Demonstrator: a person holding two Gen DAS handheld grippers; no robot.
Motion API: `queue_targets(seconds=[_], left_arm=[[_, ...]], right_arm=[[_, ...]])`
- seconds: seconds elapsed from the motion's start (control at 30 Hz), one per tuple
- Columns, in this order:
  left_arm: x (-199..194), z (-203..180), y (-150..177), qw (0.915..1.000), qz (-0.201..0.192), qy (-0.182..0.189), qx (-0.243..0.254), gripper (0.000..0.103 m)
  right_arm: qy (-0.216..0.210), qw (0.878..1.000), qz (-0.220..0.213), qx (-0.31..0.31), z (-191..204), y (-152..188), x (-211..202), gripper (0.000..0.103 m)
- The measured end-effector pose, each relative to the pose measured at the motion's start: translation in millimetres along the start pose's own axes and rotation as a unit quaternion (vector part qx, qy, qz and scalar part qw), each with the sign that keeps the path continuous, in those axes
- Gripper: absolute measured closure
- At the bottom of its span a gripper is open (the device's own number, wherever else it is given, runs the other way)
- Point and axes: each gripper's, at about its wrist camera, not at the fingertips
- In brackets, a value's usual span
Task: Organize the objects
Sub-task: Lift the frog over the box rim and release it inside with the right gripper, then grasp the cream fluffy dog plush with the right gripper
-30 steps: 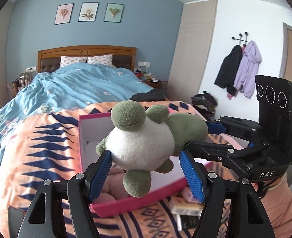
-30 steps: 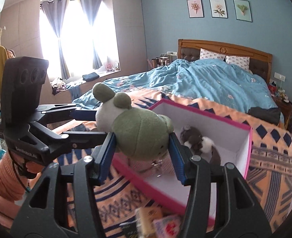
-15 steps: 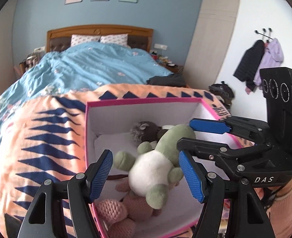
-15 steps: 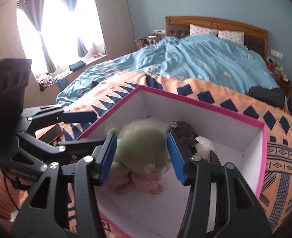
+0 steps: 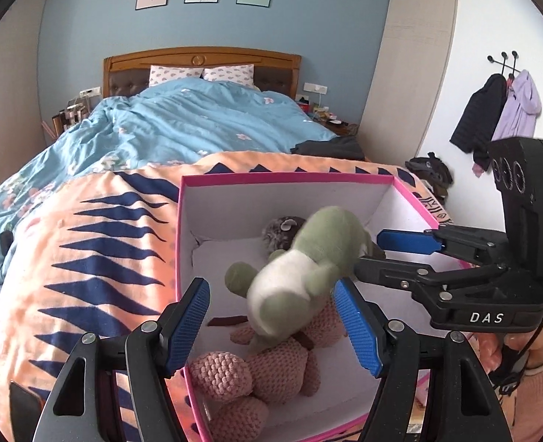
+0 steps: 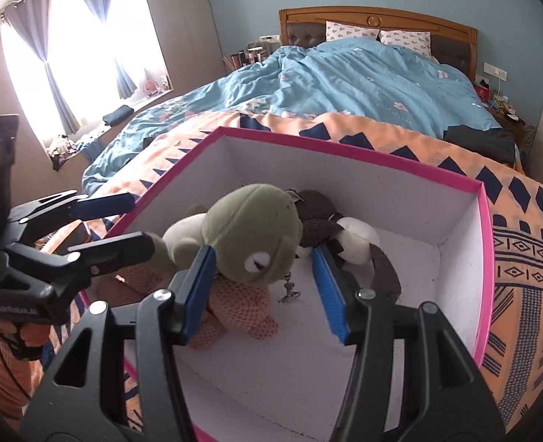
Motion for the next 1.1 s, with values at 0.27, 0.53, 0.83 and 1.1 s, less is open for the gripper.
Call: queue_targets(seconds=[0.27,0.53,0.83,1.1], left_arm=[[-19,-2,10,0.9995,-0.022,0.023,0.0,0.029],[-55,-21,26,0.9955,-0.063,0.069,0.009,0.017],[-82,-54,53,0.9892,-0.083,0.118,0.028,0.017],[-79,-97,84,0.9832,-0.054,0.16,0.069,0.017]], right_arm=[[-0.03,1.0,0.001,0.005,5,8,-6,0.046],[-0.057,0.998,-0.028,0.001,12,28,-45,0.046],[-0.076,0.995,-0.07,0.005,11,62,-105,0.045],[-0.041,0.996,-0.064,0.044,-11,118,-131,0.045]])
Point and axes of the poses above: each gripper's, at about its wrist camera, not at the fingertips, and x roughly the way its jaws point, z to its left, y to its underside, and after that the axes turned 2 degrees about x, right-handed
